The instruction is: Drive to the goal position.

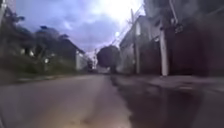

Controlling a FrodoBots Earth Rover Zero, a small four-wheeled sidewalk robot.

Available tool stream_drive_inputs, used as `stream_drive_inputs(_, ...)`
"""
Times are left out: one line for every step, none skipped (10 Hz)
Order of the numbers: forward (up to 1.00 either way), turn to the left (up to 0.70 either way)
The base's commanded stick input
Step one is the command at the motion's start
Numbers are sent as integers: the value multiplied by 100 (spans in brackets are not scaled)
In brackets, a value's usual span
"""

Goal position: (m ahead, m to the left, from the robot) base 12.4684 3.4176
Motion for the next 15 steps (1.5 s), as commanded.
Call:
stream_drive_inputs(70,0)
stream_drive_inputs(70,0)
stream_drive_inputs(70,0)
stream_drive_inputs(70,0)
stream_drive_inputs(70,0)
stream_drive_inputs(70,0)
stream_drive_inputs(70,0)
stream_drive_inputs(70,0)
stream_drive_inputs(55,0)
stream_drive_inputs(49,0)
stream_drive_inputs(70,0)
stream_drive_inputs(70,0)
stream_drive_inputs(70,0)
stream_drive_inputs(70,0)
stream_drive_inputs(70,0)
